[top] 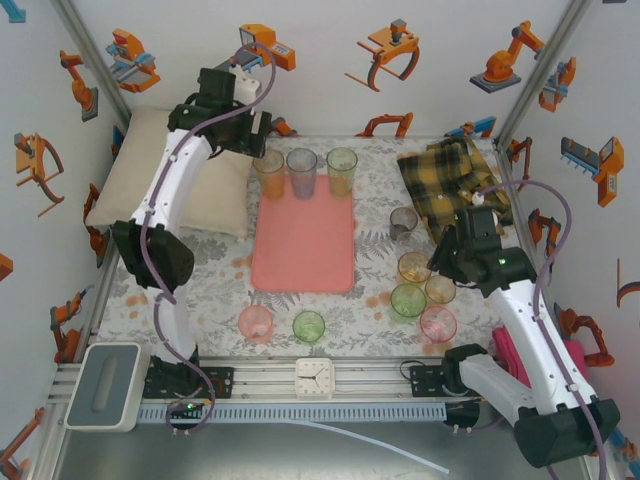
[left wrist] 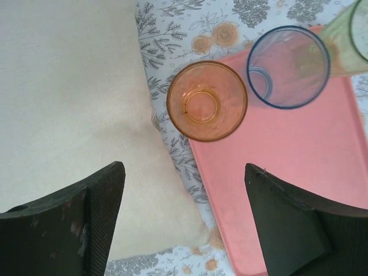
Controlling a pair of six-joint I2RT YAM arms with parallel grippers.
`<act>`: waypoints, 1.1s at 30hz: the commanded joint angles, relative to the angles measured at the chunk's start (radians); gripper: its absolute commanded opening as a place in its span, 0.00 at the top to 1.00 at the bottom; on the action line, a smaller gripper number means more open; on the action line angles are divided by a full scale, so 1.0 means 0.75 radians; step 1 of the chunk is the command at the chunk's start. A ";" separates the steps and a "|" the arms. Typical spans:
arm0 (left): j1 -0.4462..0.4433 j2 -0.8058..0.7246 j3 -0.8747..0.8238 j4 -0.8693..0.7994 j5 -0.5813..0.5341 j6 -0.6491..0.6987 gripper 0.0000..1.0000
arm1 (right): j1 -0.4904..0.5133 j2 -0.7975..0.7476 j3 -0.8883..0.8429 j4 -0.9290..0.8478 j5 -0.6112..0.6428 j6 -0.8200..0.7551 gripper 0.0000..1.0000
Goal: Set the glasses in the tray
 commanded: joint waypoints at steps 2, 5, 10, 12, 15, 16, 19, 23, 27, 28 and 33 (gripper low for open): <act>-0.001 -0.201 -0.151 -0.077 0.058 -0.003 0.21 | -0.010 -0.013 0.066 -0.007 -0.008 -0.042 0.58; -0.008 -0.368 -0.290 -0.076 0.106 0.027 0.20 | -0.010 -0.004 0.081 -0.008 -0.036 -0.053 0.58; -0.037 -0.682 -0.589 -0.076 0.238 0.158 0.17 | -0.010 0.002 0.118 -0.014 -0.127 -0.056 0.58; -0.056 -0.817 -0.739 -0.079 0.287 0.224 0.14 | -0.010 0.009 0.144 -0.051 -0.143 -0.065 0.58; -0.070 -0.989 -0.930 -0.117 0.352 0.274 0.11 | -0.010 0.026 0.187 -0.097 -0.191 -0.092 0.58; -0.070 -1.028 -0.979 -0.129 0.369 0.278 0.11 | -0.010 0.029 0.203 -0.120 -0.206 -0.095 0.58; -0.070 -1.141 -1.133 -0.139 0.403 0.284 0.10 | -0.010 0.041 0.252 -0.178 -0.260 -0.100 0.58; -0.068 -1.198 -1.243 -0.105 0.439 0.258 0.10 | -0.010 0.027 0.290 -0.220 -0.306 -0.097 0.58; -0.054 -1.190 -1.248 -0.083 0.477 0.211 0.10 | -0.008 0.058 0.336 -0.239 -0.360 -0.119 0.58; -0.051 -1.187 -1.244 -0.082 0.479 0.211 0.10 | -0.006 0.070 0.341 -0.227 -0.374 -0.126 0.58; -0.043 -1.180 -1.254 -0.082 0.464 0.212 0.10 | 0.040 0.164 0.352 -0.072 -0.458 -0.119 0.60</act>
